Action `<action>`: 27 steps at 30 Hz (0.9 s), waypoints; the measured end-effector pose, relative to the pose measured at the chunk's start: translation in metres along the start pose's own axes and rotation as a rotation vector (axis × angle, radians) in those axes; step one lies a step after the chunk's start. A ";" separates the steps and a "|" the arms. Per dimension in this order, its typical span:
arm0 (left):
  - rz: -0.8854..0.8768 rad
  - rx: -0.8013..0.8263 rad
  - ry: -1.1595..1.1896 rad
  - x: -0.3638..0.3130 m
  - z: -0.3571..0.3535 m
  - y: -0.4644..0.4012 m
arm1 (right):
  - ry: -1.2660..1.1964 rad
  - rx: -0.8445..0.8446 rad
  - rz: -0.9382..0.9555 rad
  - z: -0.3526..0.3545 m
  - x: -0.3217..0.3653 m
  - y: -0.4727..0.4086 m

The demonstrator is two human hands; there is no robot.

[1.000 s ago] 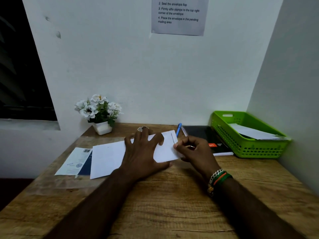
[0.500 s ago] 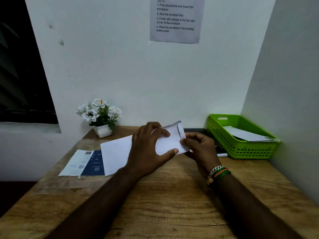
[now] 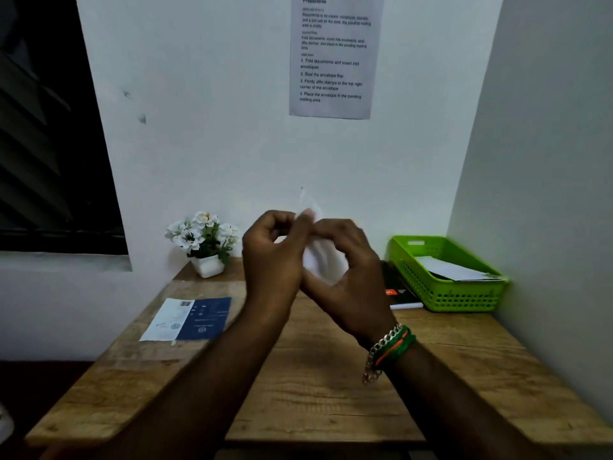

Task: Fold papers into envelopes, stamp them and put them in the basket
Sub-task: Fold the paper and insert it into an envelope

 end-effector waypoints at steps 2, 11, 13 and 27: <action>0.138 -0.052 0.029 0.014 0.014 -0.004 | 0.018 0.080 -0.005 0.003 -0.010 0.002; 0.444 -0.073 -0.611 0.123 0.116 -0.011 | 0.588 0.327 -0.542 0.029 -0.152 0.041; 0.467 -0.027 -0.854 0.134 0.132 -0.010 | 0.613 0.461 -0.631 0.022 -0.159 0.051; 0.405 0.383 -1.439 0.156 0.138 -0.020 | 0.801 0.616 -0.527 0.016 -0.171 0.027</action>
Point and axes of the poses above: each hand's wrist, its own y-axis away from the middle knuckle, its own z-axis out of the back of the hand, x = y × z, the point moved 4 cm from there along -y, towards the middle knuckle, and after that the axes turned 10 degrees about -z, right-handed, at the moved point
